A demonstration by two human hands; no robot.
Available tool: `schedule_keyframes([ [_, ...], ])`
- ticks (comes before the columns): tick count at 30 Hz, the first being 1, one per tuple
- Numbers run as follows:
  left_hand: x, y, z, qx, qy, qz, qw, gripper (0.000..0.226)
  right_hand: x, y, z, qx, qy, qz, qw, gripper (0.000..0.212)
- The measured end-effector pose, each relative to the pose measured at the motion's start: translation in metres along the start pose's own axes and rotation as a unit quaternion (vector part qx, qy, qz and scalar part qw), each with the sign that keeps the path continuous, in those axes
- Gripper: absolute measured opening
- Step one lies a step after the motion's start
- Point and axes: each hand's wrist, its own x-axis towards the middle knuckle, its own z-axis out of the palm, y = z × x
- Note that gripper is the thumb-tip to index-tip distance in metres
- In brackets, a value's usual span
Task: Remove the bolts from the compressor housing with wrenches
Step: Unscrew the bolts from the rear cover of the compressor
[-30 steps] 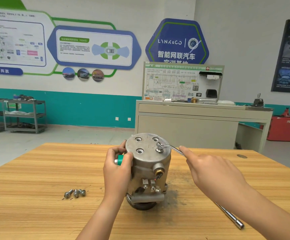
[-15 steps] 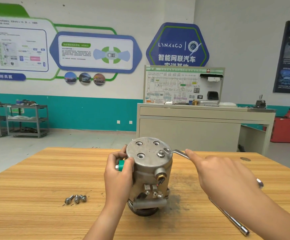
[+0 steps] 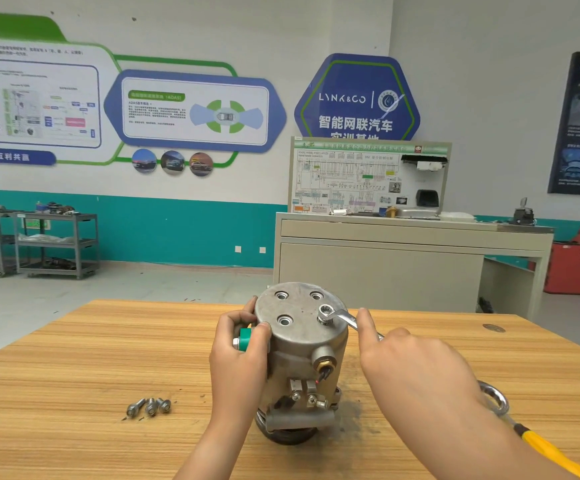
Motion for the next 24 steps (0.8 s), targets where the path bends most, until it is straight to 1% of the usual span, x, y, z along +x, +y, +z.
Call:
schedule_keyframes([
  [4,-0.001,-0.002,-0.001,0.006,0.009,0.007,1.0,0.009,0.003,0.005,-0.005,0.001,0.002,-0.01,1.0,0.075],
  [11,-0.006,-0.001,0.006,0.015,0.022,0.025,0.999,0.008,0.001,0.001,0.002,-0.004,0.022,0.001,1.0,0.074],
  [17,-0.011,-0.004,0.013,0.026,0.043,0.035,0.998,0.01,0.007,-0.001,-0.002,-0.009,-0.012,0.012,1.0,0.069],
  [24,-0.012,-0.004,0.009,0.021,0.057,0.035,0.998,0.016,0.001,-0.006,0.002,-0.017,0.014,0.008,1.0,0.072],
])
